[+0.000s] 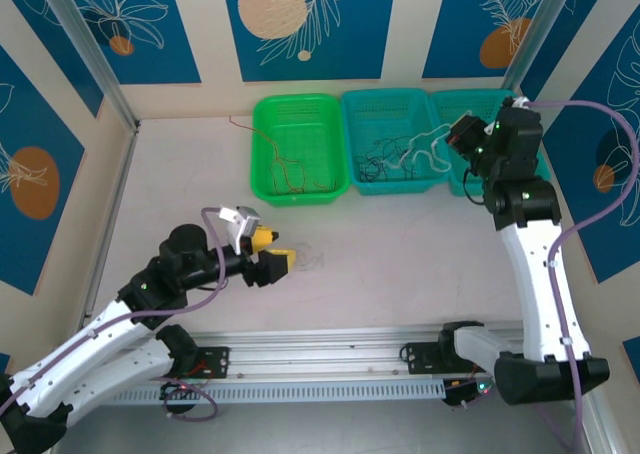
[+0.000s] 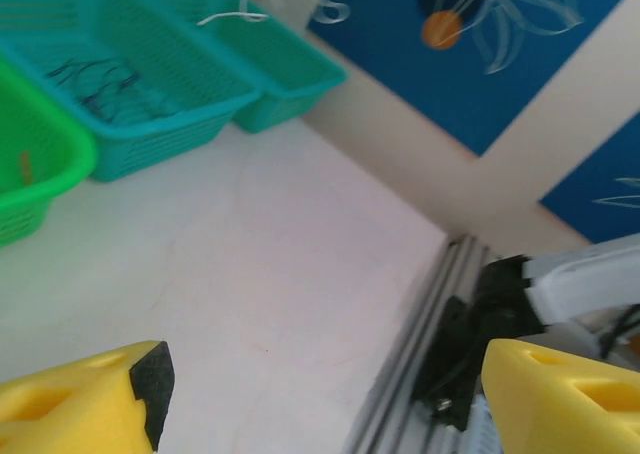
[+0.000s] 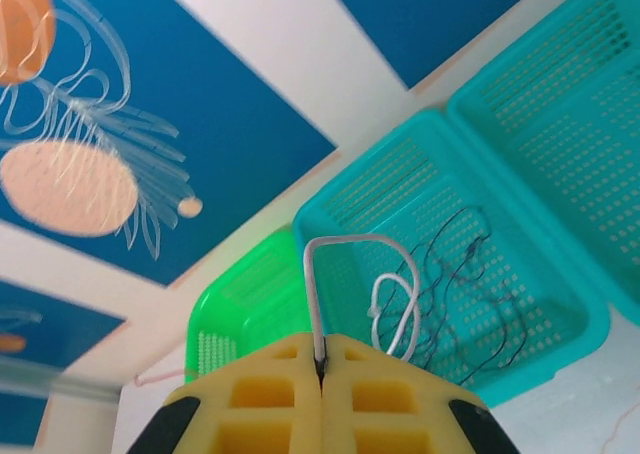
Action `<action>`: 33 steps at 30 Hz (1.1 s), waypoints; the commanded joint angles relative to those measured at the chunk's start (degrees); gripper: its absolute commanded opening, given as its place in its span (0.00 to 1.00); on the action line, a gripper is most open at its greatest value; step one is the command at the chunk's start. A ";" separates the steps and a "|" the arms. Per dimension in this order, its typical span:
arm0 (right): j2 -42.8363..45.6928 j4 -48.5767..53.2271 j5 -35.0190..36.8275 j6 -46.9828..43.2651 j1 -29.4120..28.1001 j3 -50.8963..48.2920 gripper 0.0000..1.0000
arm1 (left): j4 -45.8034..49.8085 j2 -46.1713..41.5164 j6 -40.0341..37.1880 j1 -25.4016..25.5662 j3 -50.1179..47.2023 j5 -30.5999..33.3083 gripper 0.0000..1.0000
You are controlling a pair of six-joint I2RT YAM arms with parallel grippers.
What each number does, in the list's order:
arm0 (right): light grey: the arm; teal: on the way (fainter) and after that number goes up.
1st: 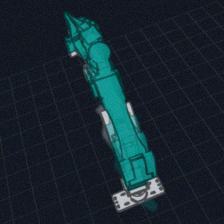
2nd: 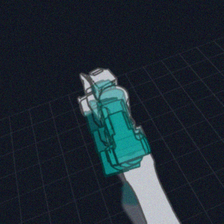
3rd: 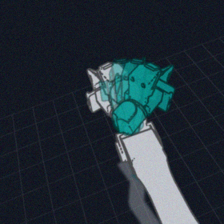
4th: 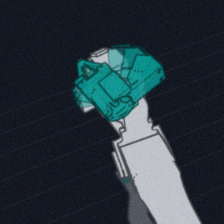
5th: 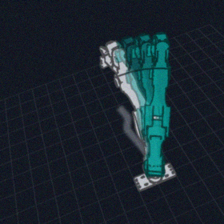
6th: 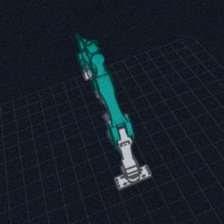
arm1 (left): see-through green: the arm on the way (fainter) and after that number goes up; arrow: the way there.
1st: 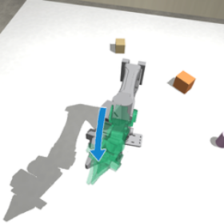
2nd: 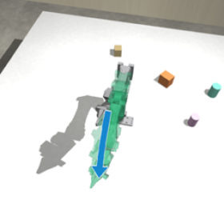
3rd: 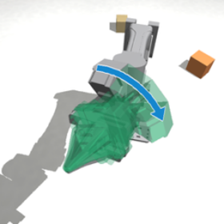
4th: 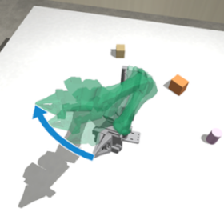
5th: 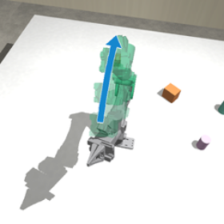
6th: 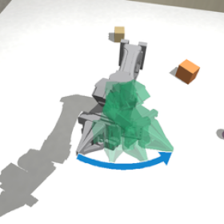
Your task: Untangle the cables
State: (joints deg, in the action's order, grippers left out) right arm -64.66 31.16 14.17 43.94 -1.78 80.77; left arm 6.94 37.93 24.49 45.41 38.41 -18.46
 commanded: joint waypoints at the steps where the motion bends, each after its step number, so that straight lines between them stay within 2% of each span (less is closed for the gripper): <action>1: -5.27 0.98 -3.35 2.02 4.35 3.42 0.00 | -6.79 -1.41 1.13 0.21 -0.44 -6.78 0.82; 7: -17.90 -0.44 -6.23 2.32 12.71 11.45 0.00 | -4.00 -2.46 -0.14 0.22 -0.07 -6.00 0.83; 11: -24.14 -2.08 -5.85 1.80 16.35 14.60 0.00 | -2.91 -2.87 -1.14 0.21 -0.14 -4.58 0.83; 16: -29.86 -3.78 -5.47 0.37 18.81 16.33 0.00 | -1.80 -1.96 -2.53 0.21 0.35 -4.08 0.83; 24: -39.35 -0.44 -3.83 -3.25 19.18 19.51 0.00 | -1.20 1.33 -3.86 0.24 1.96 -1.22 0.83; 27: -43.77 3.19 3.08 -5.81 18.77 22.60 0.00 | -0.79 1.95 -4.13 0.23 2.24 -0.24 0.83; 29: -45.54 5.41 13.34 -7.21 18.08 24.22 0.00 | -0.28 1.90 -4.17 0.23 2.52 0.26 0.84; 33: -46.27 -0.64 22.96 -14.03 17.17 22.49 0.00 | 0.53 1.12 -3.82 0.22 2.57 0.99 0.85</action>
State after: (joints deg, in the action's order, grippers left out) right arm -111.39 32.75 25.89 35.94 16.08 102.30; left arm 6.68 40.07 21.87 45.41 38.89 -18.83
